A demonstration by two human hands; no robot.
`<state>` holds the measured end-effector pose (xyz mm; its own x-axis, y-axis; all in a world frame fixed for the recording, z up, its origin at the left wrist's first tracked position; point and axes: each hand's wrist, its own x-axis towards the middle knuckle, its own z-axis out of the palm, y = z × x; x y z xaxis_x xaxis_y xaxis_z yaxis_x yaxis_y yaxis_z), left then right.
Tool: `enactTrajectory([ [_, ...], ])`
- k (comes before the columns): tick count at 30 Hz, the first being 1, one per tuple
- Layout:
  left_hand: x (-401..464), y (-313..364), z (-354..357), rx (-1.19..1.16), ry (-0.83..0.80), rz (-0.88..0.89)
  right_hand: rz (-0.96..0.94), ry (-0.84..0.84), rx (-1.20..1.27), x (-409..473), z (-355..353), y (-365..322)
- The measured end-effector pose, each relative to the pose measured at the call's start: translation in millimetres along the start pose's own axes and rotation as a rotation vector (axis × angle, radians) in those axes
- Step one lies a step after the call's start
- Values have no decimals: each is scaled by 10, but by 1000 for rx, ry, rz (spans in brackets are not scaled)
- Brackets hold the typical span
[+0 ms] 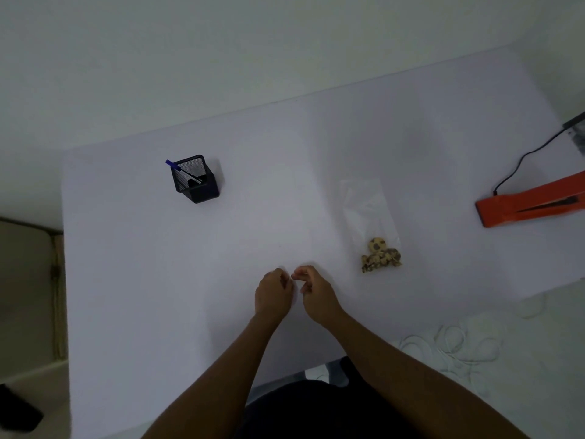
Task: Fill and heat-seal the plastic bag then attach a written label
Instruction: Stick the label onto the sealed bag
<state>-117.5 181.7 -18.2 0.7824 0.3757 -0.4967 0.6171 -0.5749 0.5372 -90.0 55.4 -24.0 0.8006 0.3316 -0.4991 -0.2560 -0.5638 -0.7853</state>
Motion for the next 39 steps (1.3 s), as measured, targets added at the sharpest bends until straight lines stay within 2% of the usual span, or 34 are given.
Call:
enactTrajectory([
  [6, -55, -12, -163, -146, -28, 5, 42, -43, -49, 8, -45, -42],
  [12, -169, -88, -604, -233, 53, 52, 84, -135, -4, 62, -112, -85],
  [15, -207, -10, -841, -276, 50, 214, 193, -141, 274, -9, -253, -375],
  [18, -234, 132, -1058, -187, 10, 437, 306, -180, 451, -135, -467, -718],
  [23, -209, 414, -1308, -3, -31, 718, 322, -228, 587, -267, -778, -1061],
  [29, -107, 784, -1383, 35, -80, 900, 265, -191, 652, -305, -1117, -1164],
  [34, 21, 1005, -1138, 70, -78, 863, 221, -145, 632, -160, -1362, -1031],
  [36, 64, 1067, -957, 39, -35, 758, 207, -100, 600, -82, -1464, -947],
  [39, 117, 1172, -650, -163, -6, 501, 213, 26, 548, 78, -1615, -758],
])
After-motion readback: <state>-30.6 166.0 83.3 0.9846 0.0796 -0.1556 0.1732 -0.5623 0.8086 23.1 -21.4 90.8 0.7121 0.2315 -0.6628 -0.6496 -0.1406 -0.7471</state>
